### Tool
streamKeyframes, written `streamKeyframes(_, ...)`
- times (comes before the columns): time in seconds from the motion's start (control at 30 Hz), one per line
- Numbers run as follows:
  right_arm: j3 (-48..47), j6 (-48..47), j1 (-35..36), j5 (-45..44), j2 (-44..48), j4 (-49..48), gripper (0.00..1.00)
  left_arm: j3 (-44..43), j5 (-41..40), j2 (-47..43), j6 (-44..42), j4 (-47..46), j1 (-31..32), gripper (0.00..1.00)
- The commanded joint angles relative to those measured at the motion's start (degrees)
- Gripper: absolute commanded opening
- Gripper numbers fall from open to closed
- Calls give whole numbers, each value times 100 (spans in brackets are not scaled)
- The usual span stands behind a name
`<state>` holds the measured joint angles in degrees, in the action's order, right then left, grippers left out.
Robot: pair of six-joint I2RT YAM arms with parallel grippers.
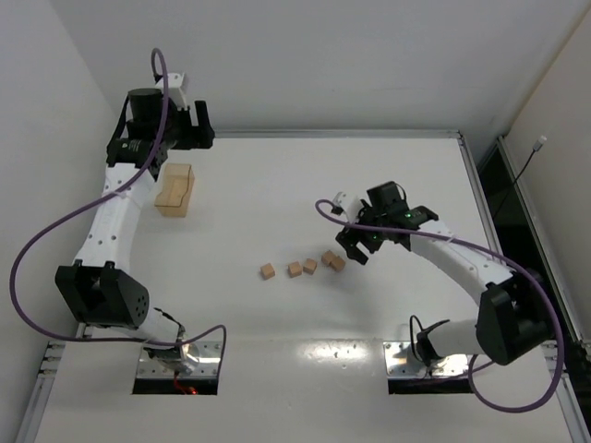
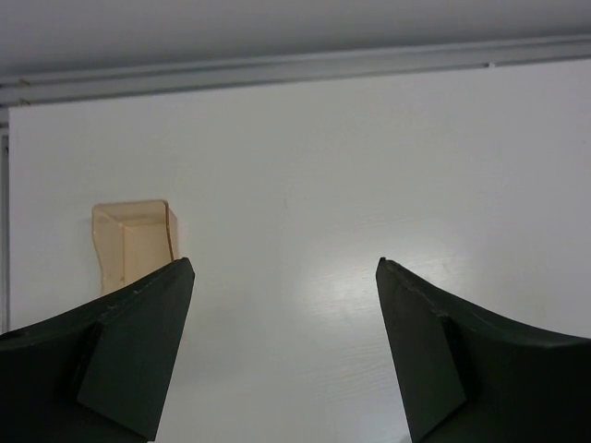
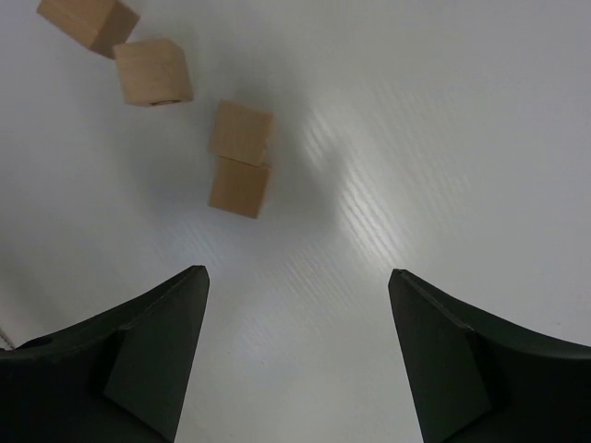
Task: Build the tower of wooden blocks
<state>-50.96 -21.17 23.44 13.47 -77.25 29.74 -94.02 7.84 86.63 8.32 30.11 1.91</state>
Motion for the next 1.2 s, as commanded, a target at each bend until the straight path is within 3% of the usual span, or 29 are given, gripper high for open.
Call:
streamKeyframes(0.0, 42, 244, 511, -107, -333, -284, 75, 383, 26, 13, 118, 276, -15, 78)
streamKeyframes(0.23, -19, 1079, 934, -310, -975, -618, 74, 384, -151, 12, -14, 443, -15, 78)
streamKeyframes(0.6, -450, 1492, 987, -504, -1898, -618, 67, 437, -203, 117, -14, 443, -15, 78)
streamKeyframes(0.67, -511, 1493, 1040, -609, -1987, -618, 61, 437, -256, 117, -14, 443, -15, 78)
streamKeyframes(0.83, -511, 1598, 1040, -741, -2039, -671, 29, 437, -256, 170, -67, 443, -15, 78)
streamKeyframes(0.87, -511, 1598, 1040, -741, -2039, -671, 2, 437, -256, 170, -67, 443, -15, 78)
streamKeyframes(1.0, -564, 1598, 1040, -986, -1785, -417, 0, 489, -256, 223, -67, 391, -15, 78)
streamKeyframes(1.17, -564, 1371, 1040, -821, -549, 32, 0, 603, -142, 109, -67, 320, -15, 78)
